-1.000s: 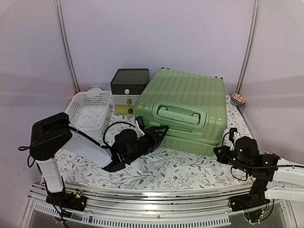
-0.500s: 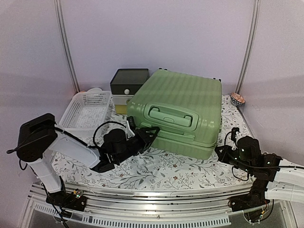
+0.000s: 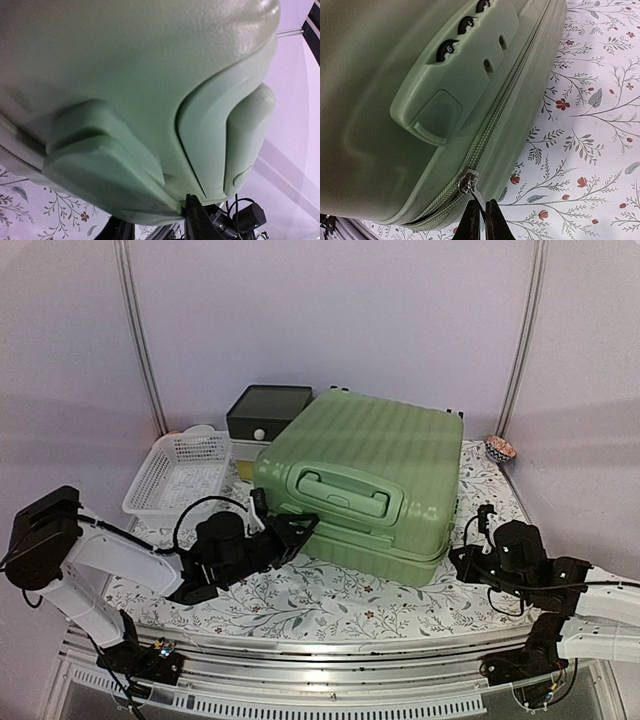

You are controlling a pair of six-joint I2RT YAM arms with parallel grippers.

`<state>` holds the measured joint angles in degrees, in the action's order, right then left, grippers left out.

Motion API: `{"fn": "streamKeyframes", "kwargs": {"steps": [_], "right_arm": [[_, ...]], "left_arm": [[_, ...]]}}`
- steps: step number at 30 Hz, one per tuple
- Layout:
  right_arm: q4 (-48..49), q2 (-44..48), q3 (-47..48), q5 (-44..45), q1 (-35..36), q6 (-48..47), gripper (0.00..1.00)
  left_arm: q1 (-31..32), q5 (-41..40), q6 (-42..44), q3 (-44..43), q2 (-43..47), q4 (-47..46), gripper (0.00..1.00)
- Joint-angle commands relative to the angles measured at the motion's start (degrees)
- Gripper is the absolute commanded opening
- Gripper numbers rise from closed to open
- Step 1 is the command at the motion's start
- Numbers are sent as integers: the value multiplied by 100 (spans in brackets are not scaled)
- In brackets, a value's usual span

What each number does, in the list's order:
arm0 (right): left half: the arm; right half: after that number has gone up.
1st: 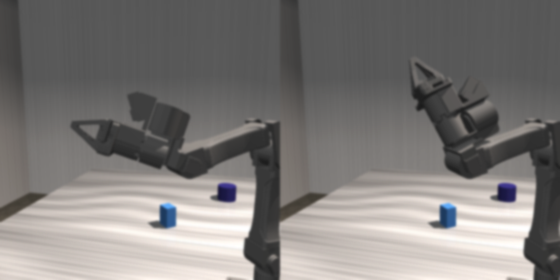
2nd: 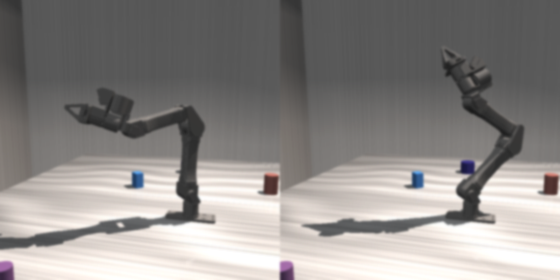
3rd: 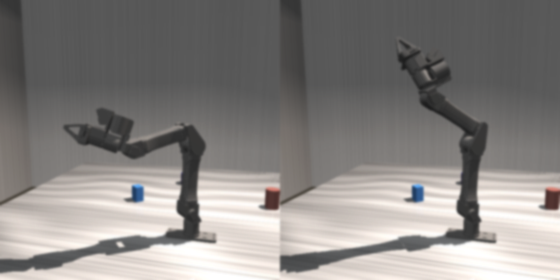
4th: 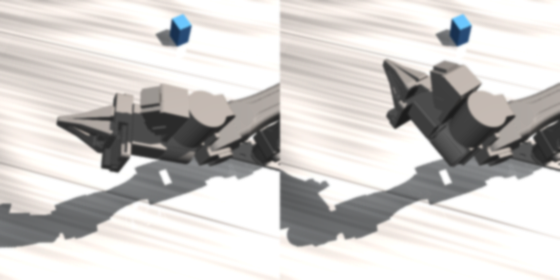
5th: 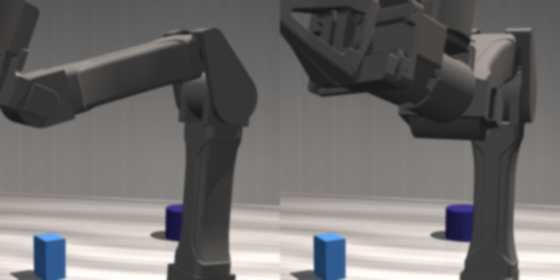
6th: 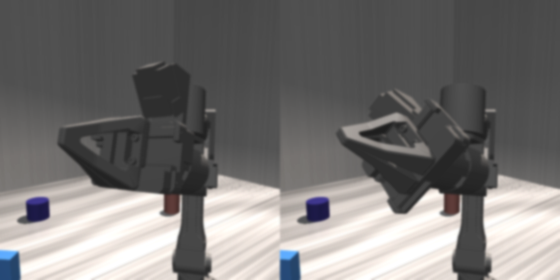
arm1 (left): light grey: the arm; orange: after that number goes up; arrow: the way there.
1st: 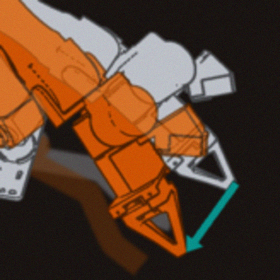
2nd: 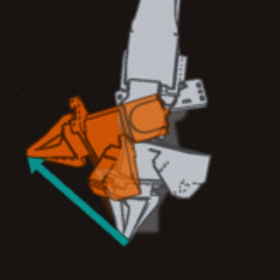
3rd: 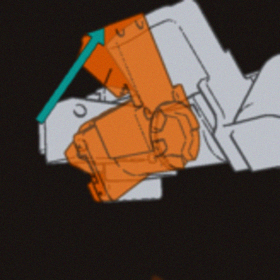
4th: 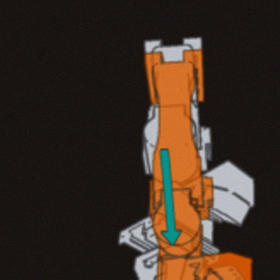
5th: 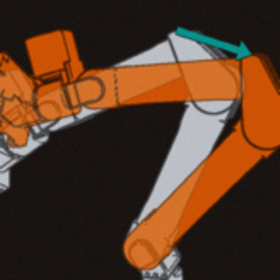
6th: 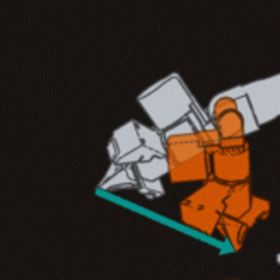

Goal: Open, take out, and arrange the luggage
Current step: Adjust the luggage at the center of the board.

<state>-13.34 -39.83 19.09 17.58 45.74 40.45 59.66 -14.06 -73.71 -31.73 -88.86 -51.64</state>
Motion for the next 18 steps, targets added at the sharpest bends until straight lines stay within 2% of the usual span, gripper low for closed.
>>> {"fn": "streamKeyframes", "kwargs": {"steps": [1,9,15,18], "right_arm": [[-341,-152,164,760,-192,-121,4],[-155,-202,160,333,-196,-449,10],[-63,-181,198,105,-190,-661,18],[-6,-187,209,-17,-196,-748,25]], "left_arm": [[-358,-526,1300,226,522,457,0],[-472,-204,1268,423,705,633,0],[-497,-176,1366,456,810,805,0],[-523,-137,1394,488,869,892,0]]}}
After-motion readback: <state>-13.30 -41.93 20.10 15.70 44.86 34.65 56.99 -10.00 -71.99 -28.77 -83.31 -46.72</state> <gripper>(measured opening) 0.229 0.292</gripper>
